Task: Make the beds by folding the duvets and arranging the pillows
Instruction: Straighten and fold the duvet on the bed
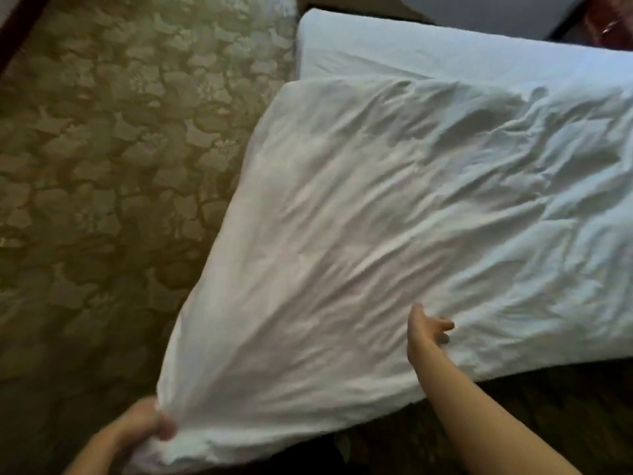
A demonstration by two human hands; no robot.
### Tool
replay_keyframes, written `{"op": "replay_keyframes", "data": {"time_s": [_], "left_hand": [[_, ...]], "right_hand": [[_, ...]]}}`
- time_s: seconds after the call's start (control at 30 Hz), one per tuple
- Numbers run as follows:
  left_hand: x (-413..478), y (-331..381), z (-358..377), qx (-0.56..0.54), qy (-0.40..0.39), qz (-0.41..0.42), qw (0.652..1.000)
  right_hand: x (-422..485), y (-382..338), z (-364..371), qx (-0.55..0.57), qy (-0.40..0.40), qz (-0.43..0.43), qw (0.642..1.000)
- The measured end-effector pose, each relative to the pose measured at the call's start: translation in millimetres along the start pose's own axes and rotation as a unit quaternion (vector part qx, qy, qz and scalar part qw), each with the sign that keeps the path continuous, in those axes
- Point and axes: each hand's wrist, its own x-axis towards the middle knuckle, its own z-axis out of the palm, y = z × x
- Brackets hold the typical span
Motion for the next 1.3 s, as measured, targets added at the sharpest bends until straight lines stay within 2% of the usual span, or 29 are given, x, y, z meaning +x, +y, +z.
{"op": "replay_keyframes", "data": {"time_s": [0.07,0.1,0.2,0.33,0.5,0.67,0.8,0.97,1.13,1.3], "left_hand": [[16,-53,-26,0.134,-0.03,-0.004,0.991],[19,-65,-26,0.19,-0.007,-0.005,0.982],[22,-61,-2,0.241,0.013,0.012,0.97],[-22,24,27,0.276,0.077,0.09,0.954],[-60,143,4,0.296,0.073,0.173,0.937],[-69,246,-68,0.298,0.096,0.237,0.92],[-85,314,-139,0.331,0.087,0.264,0.902],[-86,403,-219,0.374,0.117,0.29,0.873],[-77,496,-231,0.422,0.077,0.334,0.839],[-67,613,-197,0.476,0.011,0.379,0.794]], "right_hand": [[-8,10,-6,-0.014,-0.006,-0.008,1.0],[-13,13,-11,-0.027,-0.014,-0.008,0.999],[-27,18,-35,-0.061,-0.077,-0.022,0.995],[-35,3,-82,-0.112,-0.125,-0.061,0.984],[0,-43,-104,-0.121,-0.088,-0.086,0.985],[-59,-122,-77,-0.098,-0.079,-0.14,0.982],[-112,-184,-52,-0.056,-0.052,-0.141,0.987],[-153,-243,-12,-0.027,-0.03,-0.145,0.989],[-165,-272,17,-0.008,-0.04,-0.116,0.992],[-141,-306,27,0.04,0.011,-0.063,0.997]]}}
